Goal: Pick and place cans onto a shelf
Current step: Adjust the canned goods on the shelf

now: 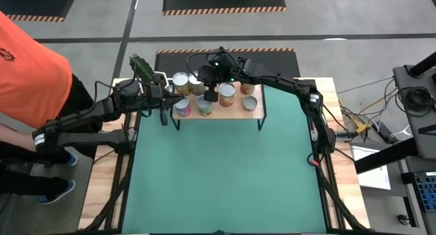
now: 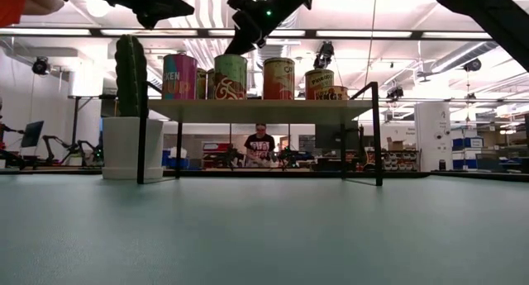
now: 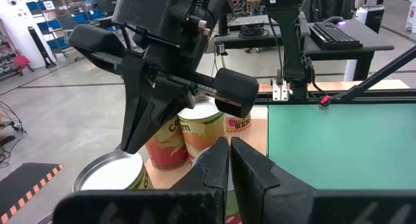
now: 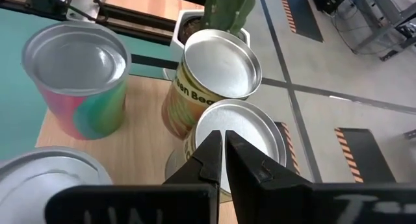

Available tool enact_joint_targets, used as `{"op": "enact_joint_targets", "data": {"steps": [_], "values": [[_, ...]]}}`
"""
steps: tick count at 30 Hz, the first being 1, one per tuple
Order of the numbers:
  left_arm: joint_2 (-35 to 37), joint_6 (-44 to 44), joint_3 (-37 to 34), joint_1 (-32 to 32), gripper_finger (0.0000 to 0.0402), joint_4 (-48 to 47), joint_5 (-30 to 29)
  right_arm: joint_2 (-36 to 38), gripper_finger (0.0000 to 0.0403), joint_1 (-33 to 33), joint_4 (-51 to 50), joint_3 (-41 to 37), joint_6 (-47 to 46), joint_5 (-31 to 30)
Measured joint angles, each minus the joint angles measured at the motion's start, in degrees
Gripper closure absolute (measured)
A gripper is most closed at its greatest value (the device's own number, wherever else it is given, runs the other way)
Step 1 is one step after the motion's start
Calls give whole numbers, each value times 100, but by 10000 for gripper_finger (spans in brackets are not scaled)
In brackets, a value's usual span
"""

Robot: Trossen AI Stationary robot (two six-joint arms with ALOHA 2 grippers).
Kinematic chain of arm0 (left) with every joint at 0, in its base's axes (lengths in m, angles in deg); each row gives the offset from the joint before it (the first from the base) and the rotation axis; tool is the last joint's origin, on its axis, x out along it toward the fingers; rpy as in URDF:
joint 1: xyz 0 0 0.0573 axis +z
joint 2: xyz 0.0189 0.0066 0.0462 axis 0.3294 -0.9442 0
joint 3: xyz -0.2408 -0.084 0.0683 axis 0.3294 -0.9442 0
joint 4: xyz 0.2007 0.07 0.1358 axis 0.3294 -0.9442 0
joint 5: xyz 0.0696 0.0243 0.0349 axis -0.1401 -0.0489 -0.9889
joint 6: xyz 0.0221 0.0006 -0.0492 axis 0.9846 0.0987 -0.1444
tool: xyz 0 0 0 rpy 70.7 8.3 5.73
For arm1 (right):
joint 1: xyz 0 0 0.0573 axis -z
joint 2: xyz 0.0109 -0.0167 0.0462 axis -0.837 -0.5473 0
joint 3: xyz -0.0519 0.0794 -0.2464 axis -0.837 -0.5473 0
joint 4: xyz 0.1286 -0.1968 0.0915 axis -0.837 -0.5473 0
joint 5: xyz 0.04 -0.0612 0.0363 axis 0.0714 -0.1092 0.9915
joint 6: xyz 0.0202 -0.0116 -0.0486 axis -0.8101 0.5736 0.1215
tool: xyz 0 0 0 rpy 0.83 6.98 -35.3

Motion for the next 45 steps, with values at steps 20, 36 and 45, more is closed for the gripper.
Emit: {"op": "enact_joint_targets", "data": {"steps": [20,36,45], "values": [[0,2,0,0,402,-5,0,372,394,-649,-723,13,2,2],[-1,2,0,0,402,-37,0,389,394,-1205,-1440,7,-35,0],[-1,2,0,0,402,-35,2,389,394,-1263,-1467,-4,-39,-2]]}}
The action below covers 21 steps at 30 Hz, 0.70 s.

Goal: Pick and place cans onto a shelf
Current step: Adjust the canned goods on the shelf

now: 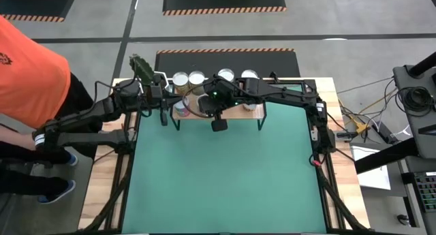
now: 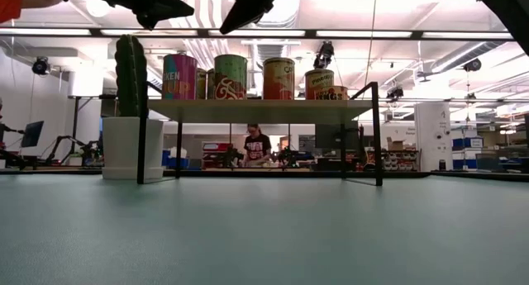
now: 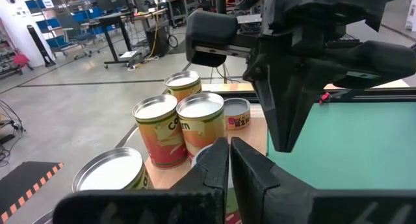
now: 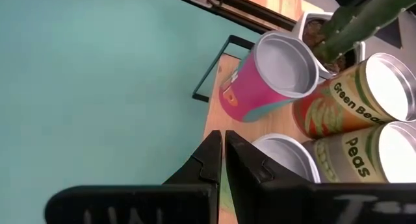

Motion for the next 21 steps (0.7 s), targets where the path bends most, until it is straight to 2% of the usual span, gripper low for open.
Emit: {"op": "enact_joint_targets", "data": {"steps": [11,21], "values": [[2,0,0,2,402,-2,-2,0,394,-6,-18,0,-62,-3],[1,0,0,1,402,-13,0,146,394,-84,-488,-4,-121,-152]]}}
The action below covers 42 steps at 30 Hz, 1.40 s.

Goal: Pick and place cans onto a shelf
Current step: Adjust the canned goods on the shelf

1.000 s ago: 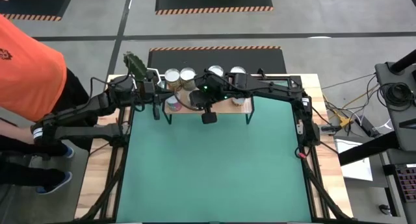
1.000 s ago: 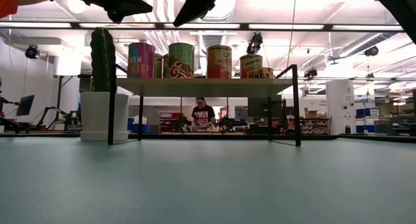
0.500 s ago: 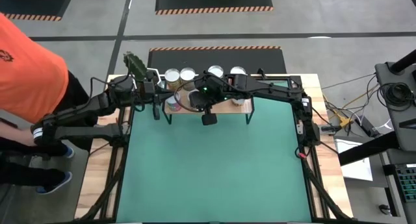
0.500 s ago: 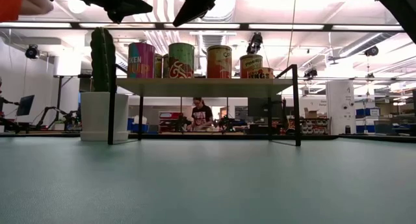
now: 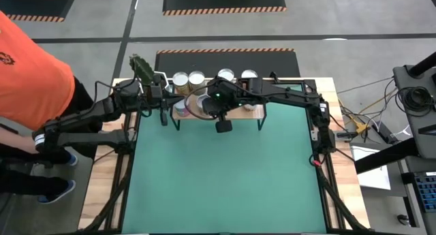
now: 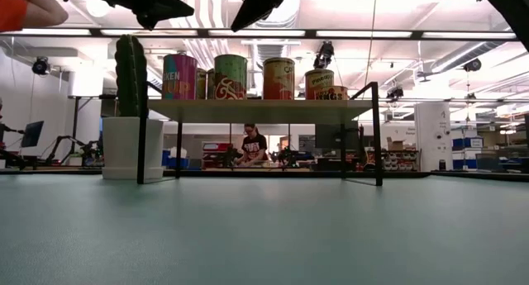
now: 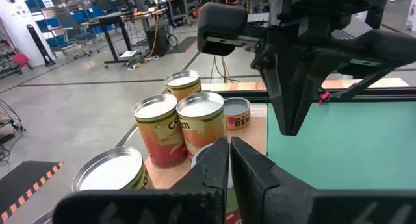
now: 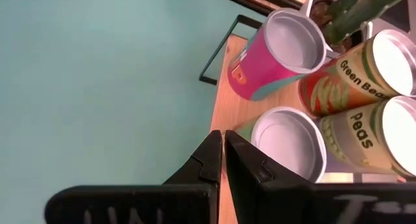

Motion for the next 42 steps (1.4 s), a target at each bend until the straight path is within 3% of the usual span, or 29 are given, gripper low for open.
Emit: {"op": "enact_joint_targets", "data": {"steps": [10,19,25,34,42], "values": [[-1,0,0,1,402,-27,0,140,394,-64,23,-147,1,2],[0,0,0,1,402,-71,0,444,394,-188,587,-964,10,2],[0,0,0,1,402,-77,0,1178,394,-239,1514,-2039,-53,-1],[-1,-2,0,0,402,-76,-1,2152,394,-237,3935,-4304,431,8],[-1,-27,-99,-1,402,-79,-1,2987,394,-235,5125,-5607,669,70]]}}
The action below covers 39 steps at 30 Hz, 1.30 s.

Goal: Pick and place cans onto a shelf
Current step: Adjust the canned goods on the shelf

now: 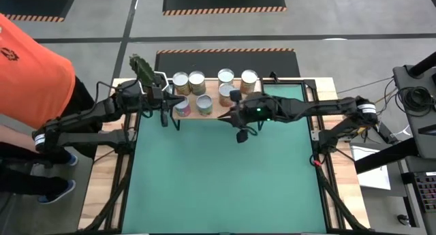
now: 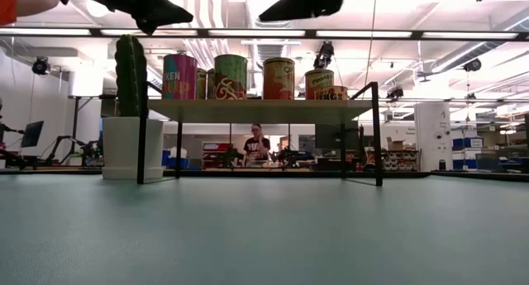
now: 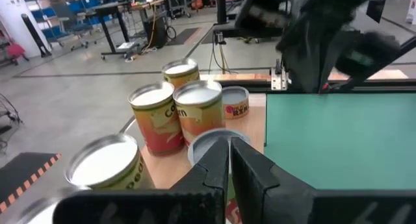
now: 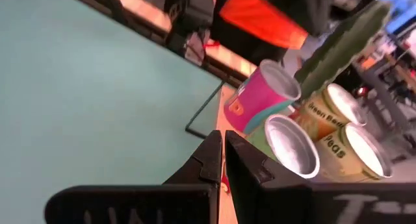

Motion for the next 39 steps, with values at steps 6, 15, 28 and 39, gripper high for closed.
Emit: {"op": "enact_joint_targets", "data": {"steps": [6,15,28,39], "values": [[0,-386,-189,0,402,108,1,608,394,1,758,-808,86,438],[0,-883,-307,0,402,487,0,1299,394,57,1357,-1507,235,393],[-341,-904,-299,0,402,1421,2,1970,394,50,2127,-2201,316,454],[-830,-626,411,-2,402,1099,-317,2009,394,50,2071,-2223,350,434]]}}
